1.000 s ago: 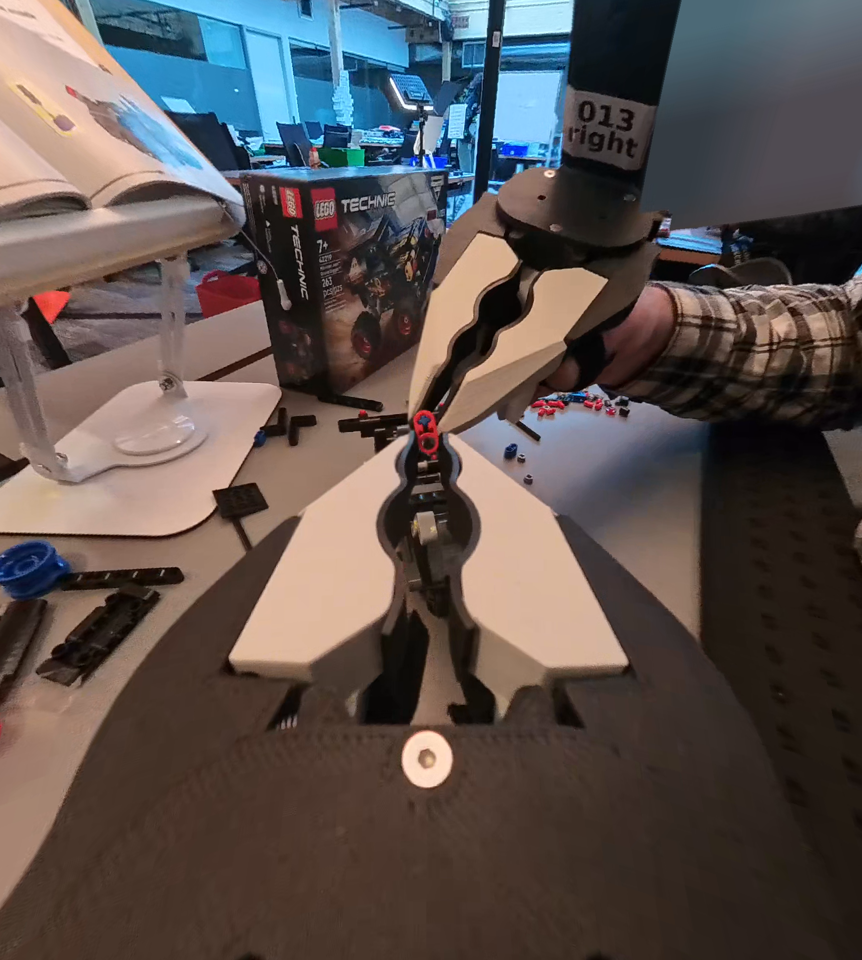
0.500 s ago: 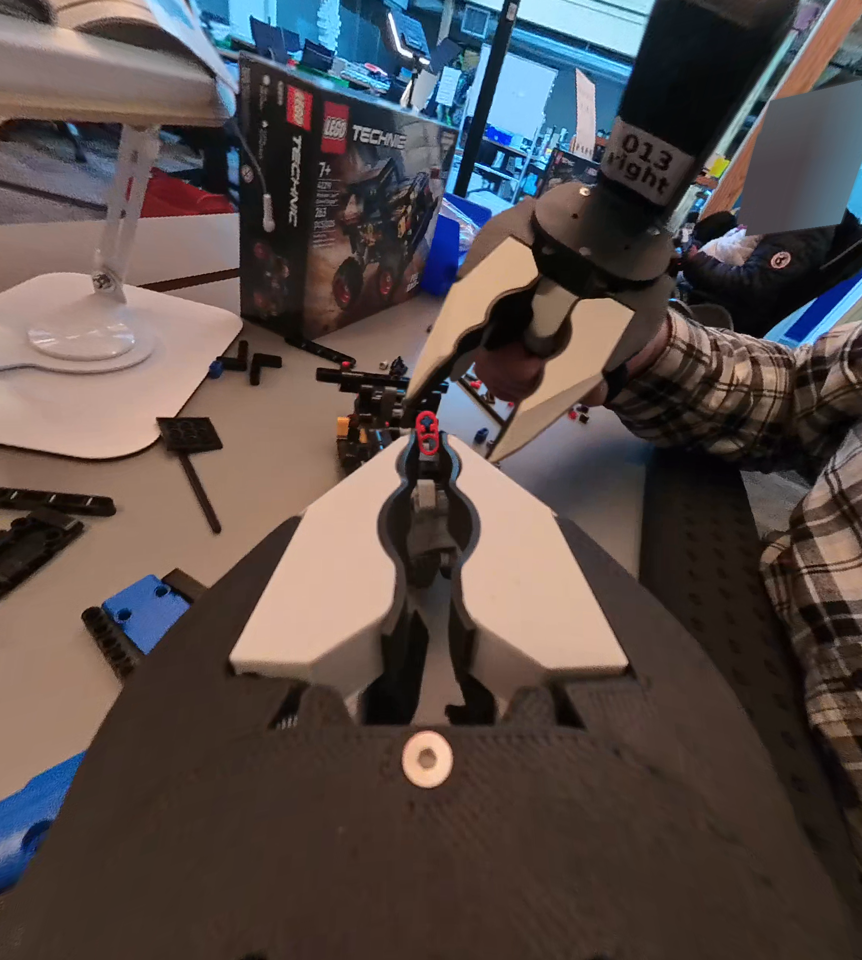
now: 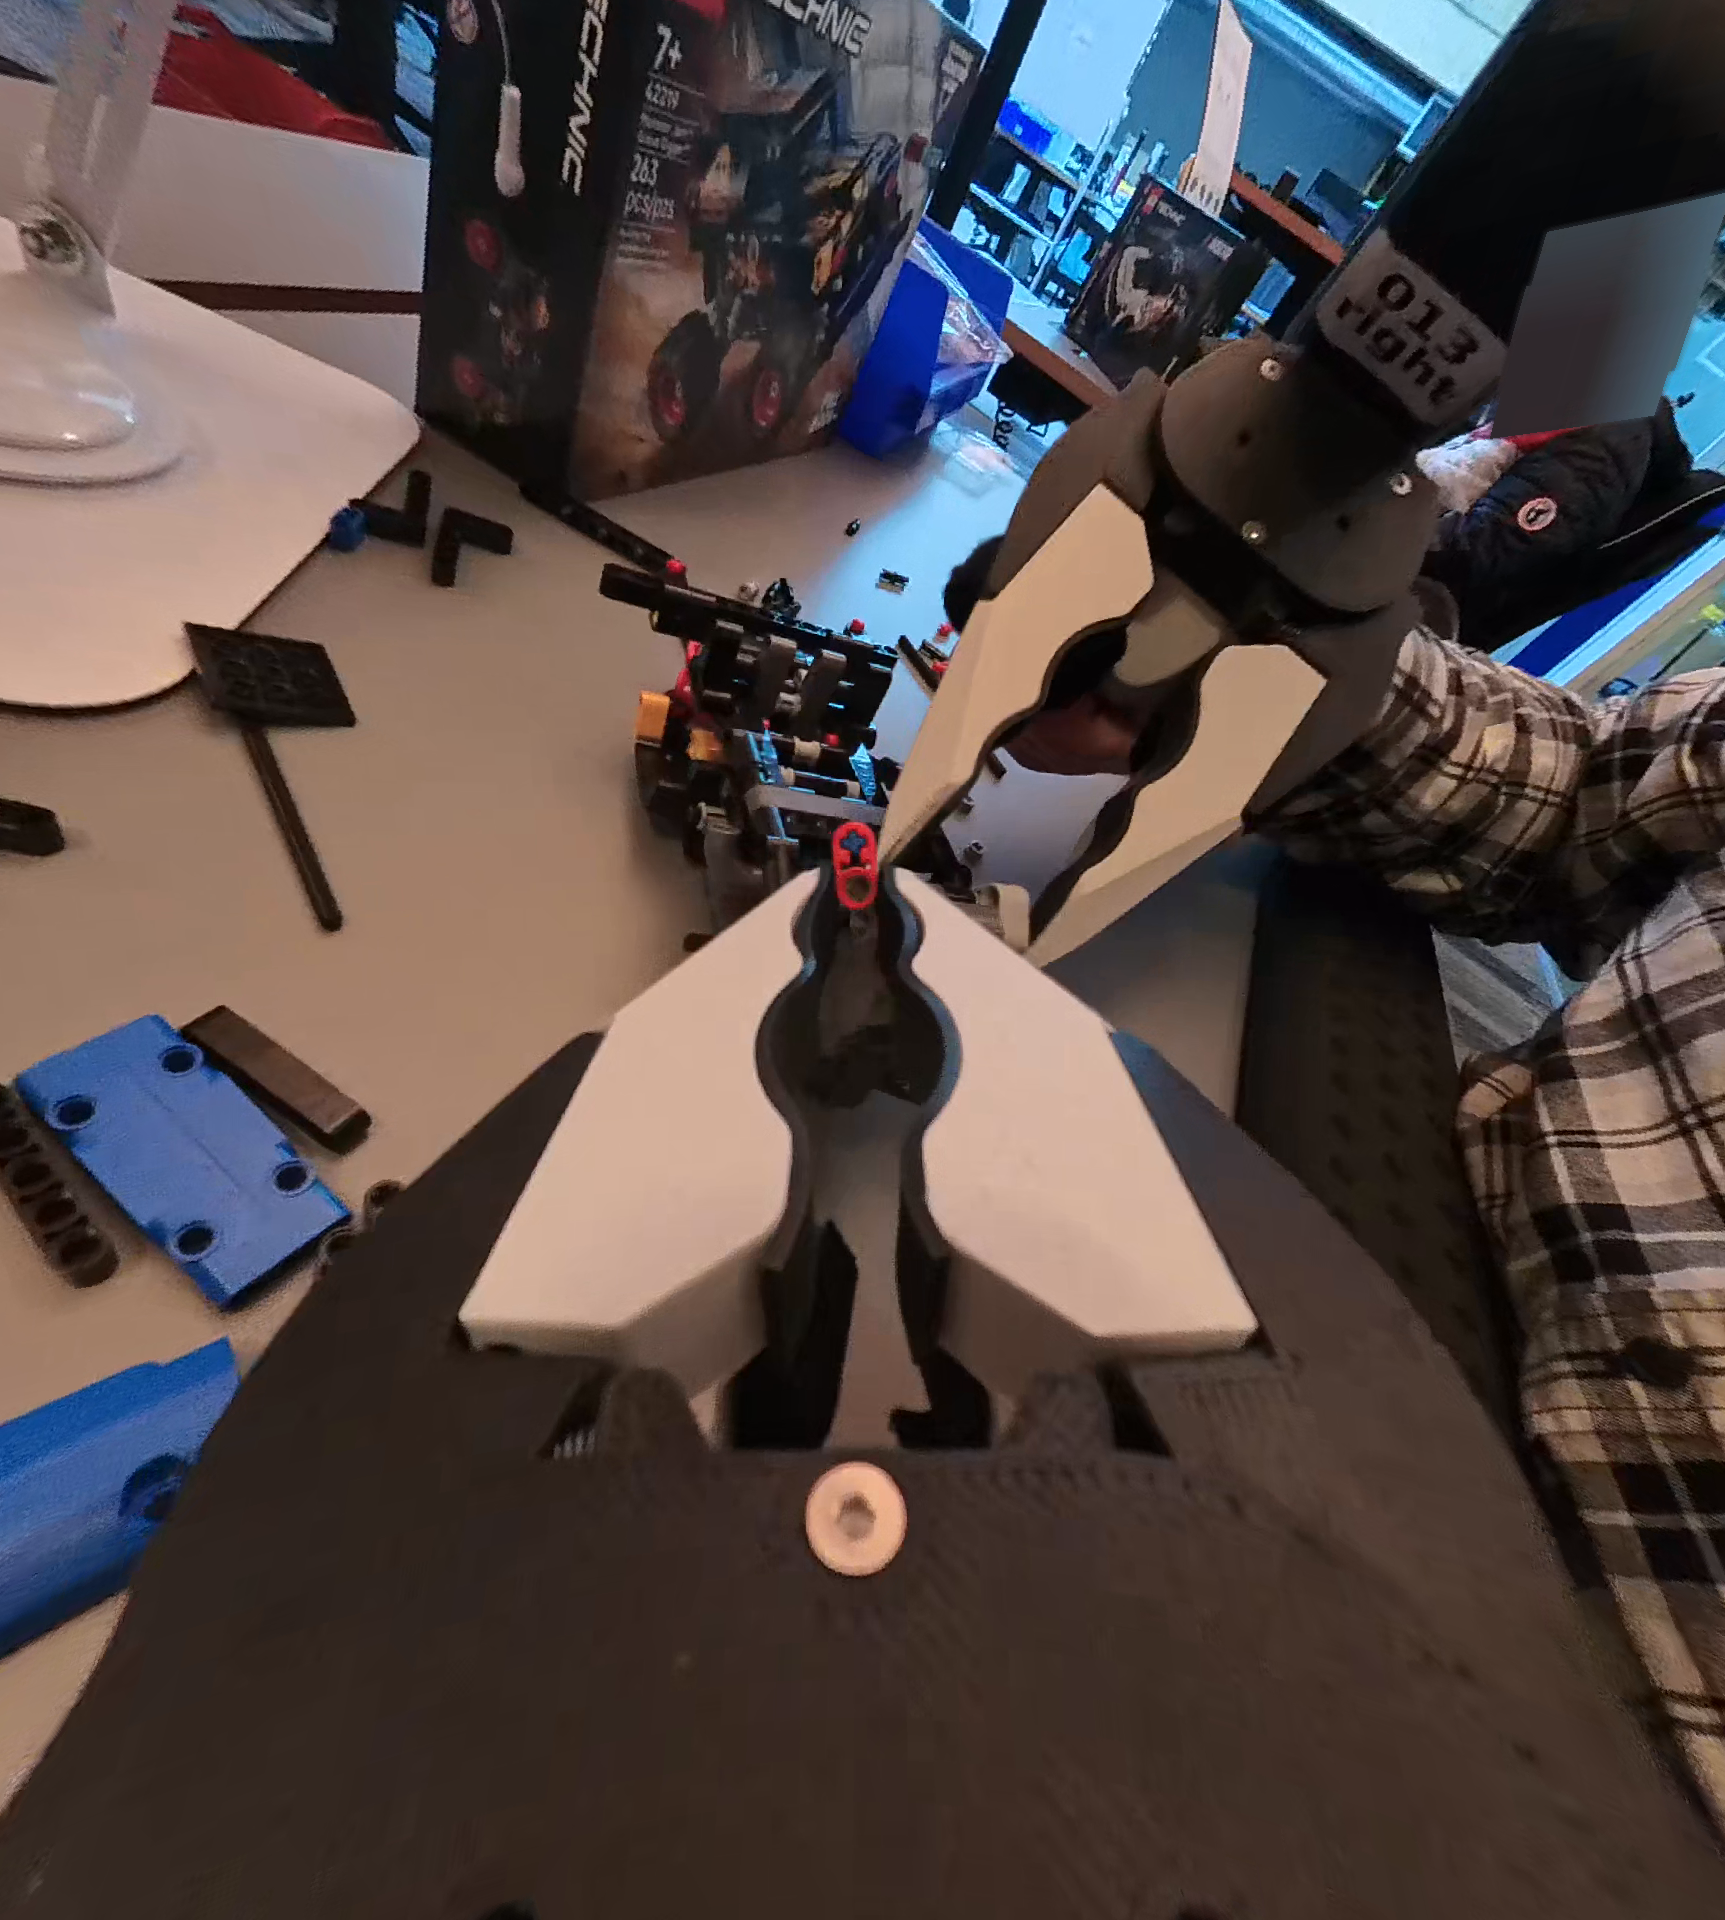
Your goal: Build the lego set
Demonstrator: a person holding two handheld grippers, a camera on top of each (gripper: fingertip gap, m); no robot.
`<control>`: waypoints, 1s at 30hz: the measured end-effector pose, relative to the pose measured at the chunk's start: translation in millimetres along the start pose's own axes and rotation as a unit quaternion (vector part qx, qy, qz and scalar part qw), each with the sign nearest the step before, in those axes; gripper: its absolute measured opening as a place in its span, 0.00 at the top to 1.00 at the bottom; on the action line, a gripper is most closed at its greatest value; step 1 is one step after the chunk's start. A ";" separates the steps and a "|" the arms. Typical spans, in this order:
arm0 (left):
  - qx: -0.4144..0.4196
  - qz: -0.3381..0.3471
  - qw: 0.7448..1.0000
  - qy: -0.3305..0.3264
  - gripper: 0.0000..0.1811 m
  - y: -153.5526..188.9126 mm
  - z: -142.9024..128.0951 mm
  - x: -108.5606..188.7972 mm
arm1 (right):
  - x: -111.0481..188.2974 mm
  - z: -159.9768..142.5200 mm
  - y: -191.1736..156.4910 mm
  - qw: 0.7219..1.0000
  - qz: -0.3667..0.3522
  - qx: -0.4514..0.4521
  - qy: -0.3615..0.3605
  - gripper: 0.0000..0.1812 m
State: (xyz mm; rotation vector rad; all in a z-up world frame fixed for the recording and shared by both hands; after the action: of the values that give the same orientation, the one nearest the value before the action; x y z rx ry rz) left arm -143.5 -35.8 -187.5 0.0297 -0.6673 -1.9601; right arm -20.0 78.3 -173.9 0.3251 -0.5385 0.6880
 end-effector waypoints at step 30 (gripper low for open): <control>0.126 -0.097 0.987 -0.023 0.98 -8.7 -7.3 -3.2 | 9.5 -18.8 -2.9 1.000 0.006 0.025 0.002 0.89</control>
State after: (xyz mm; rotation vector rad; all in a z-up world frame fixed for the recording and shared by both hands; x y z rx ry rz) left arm -146.9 -33.5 -198.5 0.2111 -0.9702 -2.0549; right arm -5.1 89.6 -184.1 0.3679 -0.5205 0.7146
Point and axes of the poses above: each gripper's, where its closed fingertips meet, x back along the fingers, z out of its top, y = z × x across the jaws, the point moved 9 cm from there along x, back along the fingers, and after that the axes turned 3 degrees about x, right-handed, at the moved point
